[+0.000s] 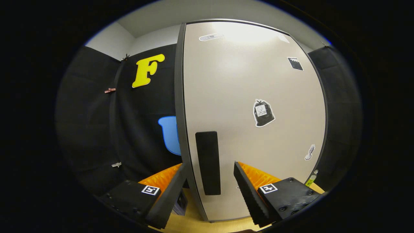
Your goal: Open the shoe cabinet door, grab the shoes and put them into the shoe cabinet, then close the shoe cabinet door.
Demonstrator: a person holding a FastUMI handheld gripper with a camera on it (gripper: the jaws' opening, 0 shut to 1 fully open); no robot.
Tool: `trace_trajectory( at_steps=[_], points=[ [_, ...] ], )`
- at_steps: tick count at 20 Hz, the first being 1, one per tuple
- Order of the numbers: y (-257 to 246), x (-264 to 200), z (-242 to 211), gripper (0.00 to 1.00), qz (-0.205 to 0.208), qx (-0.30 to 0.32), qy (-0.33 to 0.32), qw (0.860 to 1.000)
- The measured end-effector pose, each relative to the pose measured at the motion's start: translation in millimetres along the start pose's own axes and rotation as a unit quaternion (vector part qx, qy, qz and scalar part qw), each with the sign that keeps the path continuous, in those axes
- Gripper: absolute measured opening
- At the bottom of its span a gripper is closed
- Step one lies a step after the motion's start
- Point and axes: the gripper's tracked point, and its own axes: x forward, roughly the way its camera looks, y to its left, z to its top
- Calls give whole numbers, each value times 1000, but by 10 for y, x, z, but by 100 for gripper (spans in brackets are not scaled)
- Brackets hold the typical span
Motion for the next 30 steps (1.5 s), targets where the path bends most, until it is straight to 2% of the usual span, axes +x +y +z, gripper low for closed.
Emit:
trace_trajectory(
  at_steps=[2,3,4,5,7,10,13,14,16,19,21,23,24,30],
  points=[
    [-6,84,-46,95,-6,-3,7,1000],
    [-13,113,-59,91,-10,-2,8,1000],
    [-16,121,-55,78,-14,-2,7,1000],
    [-25,140,-47,74,-16,-3,4,1000],
    [-32,155,-55,74,-20,-3,4,1000],
    [-42,176,-19,45,-31,-7,0,1000],
    [-40,194,-8,45,-38,-13,0,999],
    [-51,229,-31,41,-40,-16,3,999],
    [-51,195,-9,41,-44,-17,2,999],
    [-54,214,-34,35,-46,-26,7,999],
    [-57,206,-35,26,-50,-42,11,998],
    [-70,194,-61,26,-44,-39,19,998],
    [-39,98,-47,11,-42,-36,19,998],
    [-38,-18,-24,11,-11,-24,24,999]
  ],
)
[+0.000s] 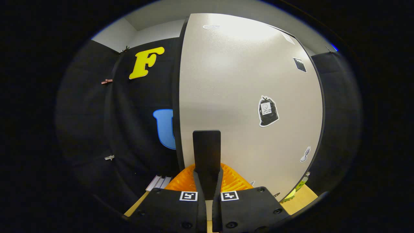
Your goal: Open the shoe cabinet door, grab the shoes and put them into the shoe cabinet, then close the shoe cabinet door.
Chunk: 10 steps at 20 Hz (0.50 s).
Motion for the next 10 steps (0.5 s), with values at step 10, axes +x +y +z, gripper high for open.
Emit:
trace_trajectory(
  at_steps=[10],
  points=[
    [-143,-651,65,11,59,9,5,998]
  ],
)
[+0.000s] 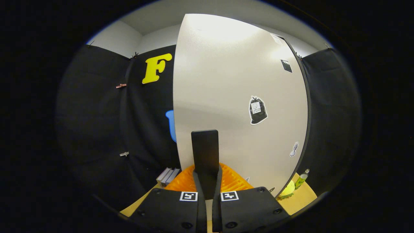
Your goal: Open the shoe cabinet door, grab the shoes and put them into the shoe cabinet, then close the shoe cabinet door.
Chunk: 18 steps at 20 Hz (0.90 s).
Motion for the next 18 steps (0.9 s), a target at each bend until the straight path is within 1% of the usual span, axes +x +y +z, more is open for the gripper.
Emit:
trace_trajectory(
  at_steps=[6,11,14,18],
  points=[
    [-124,-360,23,11,57,1,17,998],
    [-386,-737,16,11,104,-5,22,994],
    [-576,-891,51,11,112,-5,19,993],
    [-818,-1082,60,10,104,-3,16,994]
  ],
)
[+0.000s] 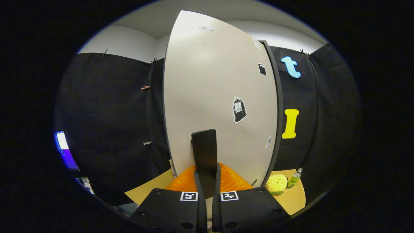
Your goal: Open the shoe cabinet door, grab the shoes and put them into the shoe cabinet, then close the shoe cabinet door.
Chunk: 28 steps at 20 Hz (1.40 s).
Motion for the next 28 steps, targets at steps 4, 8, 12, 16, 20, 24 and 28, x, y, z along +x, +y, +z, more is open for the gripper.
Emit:
trace_trajectory(
  at_steps=[4,8,12,16,20,24,28],
  points=[
    [-241,-205,15,10,-29,0,-10,1000],
    [-468,-360,23,10,-66,7,-16,998],
    [-732,-467,46,9,-106,3,-27,994],
    [-1018,-541,66,9,-150,10,-33,988],
    [-1145,-607,65,5,-178,23,-38,983],
    [-1316,-657,58,5,-171,24,-38,984],
    [-1395,-701,60,5,-160,33,-40,986]
  ],
)
